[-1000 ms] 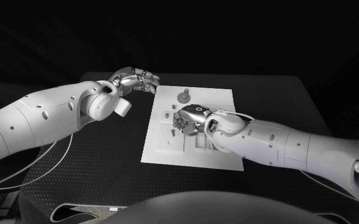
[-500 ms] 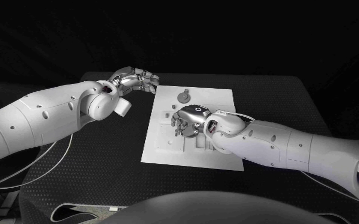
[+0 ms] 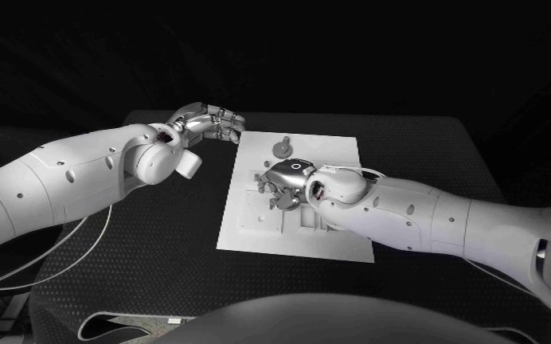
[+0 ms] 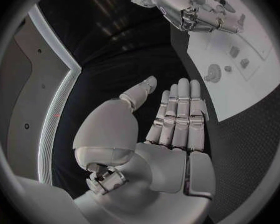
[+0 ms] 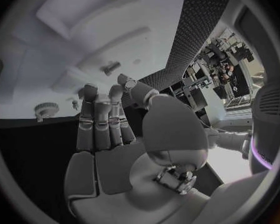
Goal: Assemble the parts on the task board
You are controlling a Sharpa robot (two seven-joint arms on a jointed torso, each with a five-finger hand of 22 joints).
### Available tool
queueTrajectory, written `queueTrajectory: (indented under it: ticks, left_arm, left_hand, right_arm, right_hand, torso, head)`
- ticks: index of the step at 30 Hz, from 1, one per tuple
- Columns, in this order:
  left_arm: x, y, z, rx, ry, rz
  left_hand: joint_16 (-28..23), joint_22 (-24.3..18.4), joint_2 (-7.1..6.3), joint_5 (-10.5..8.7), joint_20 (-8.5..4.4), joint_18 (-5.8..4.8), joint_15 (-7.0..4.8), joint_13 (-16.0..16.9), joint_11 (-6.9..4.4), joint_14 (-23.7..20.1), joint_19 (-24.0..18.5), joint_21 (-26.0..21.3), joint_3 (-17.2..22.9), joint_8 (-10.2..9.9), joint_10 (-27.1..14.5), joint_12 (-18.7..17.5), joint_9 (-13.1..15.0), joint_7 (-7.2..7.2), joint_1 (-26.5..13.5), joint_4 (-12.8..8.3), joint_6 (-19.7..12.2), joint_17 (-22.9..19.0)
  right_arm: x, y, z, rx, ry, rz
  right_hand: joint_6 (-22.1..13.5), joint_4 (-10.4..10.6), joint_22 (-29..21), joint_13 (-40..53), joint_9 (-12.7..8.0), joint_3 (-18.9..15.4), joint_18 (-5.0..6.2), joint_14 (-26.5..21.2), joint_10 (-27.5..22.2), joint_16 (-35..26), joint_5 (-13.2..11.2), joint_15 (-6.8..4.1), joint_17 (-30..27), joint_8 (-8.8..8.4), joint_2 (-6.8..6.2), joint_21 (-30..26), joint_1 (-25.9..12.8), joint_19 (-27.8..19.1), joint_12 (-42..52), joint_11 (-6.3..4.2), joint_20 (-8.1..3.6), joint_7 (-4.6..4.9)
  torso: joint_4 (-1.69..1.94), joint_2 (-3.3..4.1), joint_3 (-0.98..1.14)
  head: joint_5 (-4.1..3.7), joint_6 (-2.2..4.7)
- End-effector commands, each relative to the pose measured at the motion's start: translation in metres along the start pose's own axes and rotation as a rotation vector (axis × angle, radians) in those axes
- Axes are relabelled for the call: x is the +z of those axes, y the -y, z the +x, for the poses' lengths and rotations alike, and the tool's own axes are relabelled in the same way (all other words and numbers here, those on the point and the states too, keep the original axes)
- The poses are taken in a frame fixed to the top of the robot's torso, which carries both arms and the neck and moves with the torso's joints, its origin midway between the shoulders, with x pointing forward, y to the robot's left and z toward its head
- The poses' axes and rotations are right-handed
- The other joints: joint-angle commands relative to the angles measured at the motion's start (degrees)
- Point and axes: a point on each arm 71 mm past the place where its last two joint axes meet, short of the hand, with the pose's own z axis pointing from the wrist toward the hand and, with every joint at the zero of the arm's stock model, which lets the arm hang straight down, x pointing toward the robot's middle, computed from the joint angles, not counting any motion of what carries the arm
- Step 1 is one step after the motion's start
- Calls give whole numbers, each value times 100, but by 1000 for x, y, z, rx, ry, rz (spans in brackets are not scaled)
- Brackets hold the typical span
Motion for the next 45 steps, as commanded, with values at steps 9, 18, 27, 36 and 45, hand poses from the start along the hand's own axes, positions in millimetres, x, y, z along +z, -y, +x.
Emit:
queueTrajectory:
  ticks: [9, 18, 27, 36, 45]
  left_arm:
    - [1, 2, 1, -7, -8, 7]
    - [2, 2, 2, -8, -11, 6]
    - [2, 2, 2, -8, -13, 5]
    - [3, 2, 2, -8, -12, 4]
    - [3, 1, 2, -8, -13, 3]
  left_hand:
    - [-40, -8, -20, 27, 18, -41, 9, -9, 17, 31, 8, 30, 1, 36, -27, 36, -9, -3, -26, -1, -35, 11]
    - [-44, -11, -17, 27, 18, -41, 9, -9, 17, 32, 9, 30, 1, 38, -27, 36, -9, -4, -28, 0, -36, 15]
    - [-48, -13, -16, 27, 18, -41, 9, -10, 17, 32, 9, 30, 1, 39, -27, 36, -9, -4, -28, 0, -36, 19]
    - [-51, -16, -15, 28, 18, -41, 9, -11, 16, 33, 8, 30, 2, 40, -27, 37, -9, -4, -28, -1, -37, 24]
    - [-55, -18, -12, 28, 17, -41, 9, -12, 16, 33, 8, 30, 4, 42, -27, 37, -10, -4, -27, -2, -37, 28]
  right_arm:
    - [3, 3, 7, -96, -106, 30]
    - [6, 0, 9, -99, -114, 21]
    - [6, 2, 15, -108, -124, 23]
    - [7, 0, 20, -123, -139, 13]
    - [6, 1, 20, -130, -136, 12]
  right_hand:
    - [270, -5, 141, 360, 81, 103, 33, -149, -351, 664, -7, 33, -209, 73, 38, 446, 56, -51, 582, -29, -71, 33]
    - [290, -7, 133, 534, 89, 87, 33, -254, -498, 910, -9, 48, -348, 43, 39, 573, 24, -107, 918, -18, -69, 43]
    - [409, -2, 130, 597, 112, 73, 33, -293, -555, 1048, -8, 59, -427, 80, 93, 641, -50, -105, 1075, -7, -75, 55]
    - [678, 5, 123, 596, 183, 79, 33, -346, -604, 1176, -9, 12, -550, 188, 121, 695, -139, -119, 1175, -64, -78, -17]
    - [901, 15, 122, 581, 291, 79, 33, -337, -546, 1306, -9, -46, -652, 293, 180, 750, -266, -74, 1272, -133, -98, -94]
  torso:
    - [-7, 1, 10]
    - [-5, 1, 8]
    - [-2, 2, 6]
    - [-4, 0, 7]
    - [-5, 0, 5]
  head:
    - [1, 0]
    - [-26, 0]
    - [-27, 0]
    - [-31, 0]
    - [-36, 0]
